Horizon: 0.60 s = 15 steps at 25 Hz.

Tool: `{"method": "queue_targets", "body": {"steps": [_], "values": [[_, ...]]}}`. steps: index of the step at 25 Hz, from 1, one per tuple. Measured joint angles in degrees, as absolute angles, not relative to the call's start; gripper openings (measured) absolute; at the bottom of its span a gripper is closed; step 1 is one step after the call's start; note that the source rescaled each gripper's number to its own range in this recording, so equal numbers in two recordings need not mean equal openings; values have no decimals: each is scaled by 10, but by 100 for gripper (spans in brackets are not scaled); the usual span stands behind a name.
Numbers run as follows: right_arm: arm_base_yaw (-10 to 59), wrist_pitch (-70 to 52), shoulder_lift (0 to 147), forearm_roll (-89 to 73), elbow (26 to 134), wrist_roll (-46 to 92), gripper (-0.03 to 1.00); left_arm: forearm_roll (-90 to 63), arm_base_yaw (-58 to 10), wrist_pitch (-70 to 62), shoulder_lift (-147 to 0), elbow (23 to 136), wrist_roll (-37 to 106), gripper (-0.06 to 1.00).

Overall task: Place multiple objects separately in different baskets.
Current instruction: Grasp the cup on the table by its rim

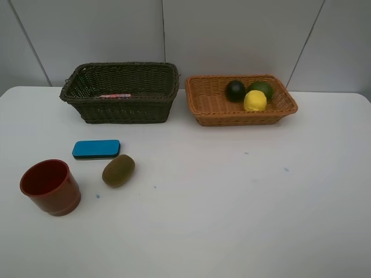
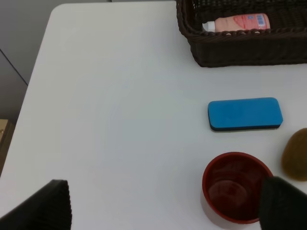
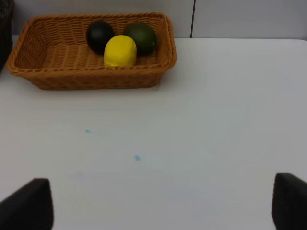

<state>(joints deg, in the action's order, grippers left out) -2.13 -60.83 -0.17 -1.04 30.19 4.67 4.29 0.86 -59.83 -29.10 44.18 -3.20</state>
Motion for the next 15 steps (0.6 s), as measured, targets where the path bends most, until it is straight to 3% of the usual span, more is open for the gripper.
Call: {"method": "queue_targets", "body": {"steps": [15], "values": [[-21, -608, -2, -10, 302, 47, 100, 10, 9, -569, -546, 450, -34, 100]]}}
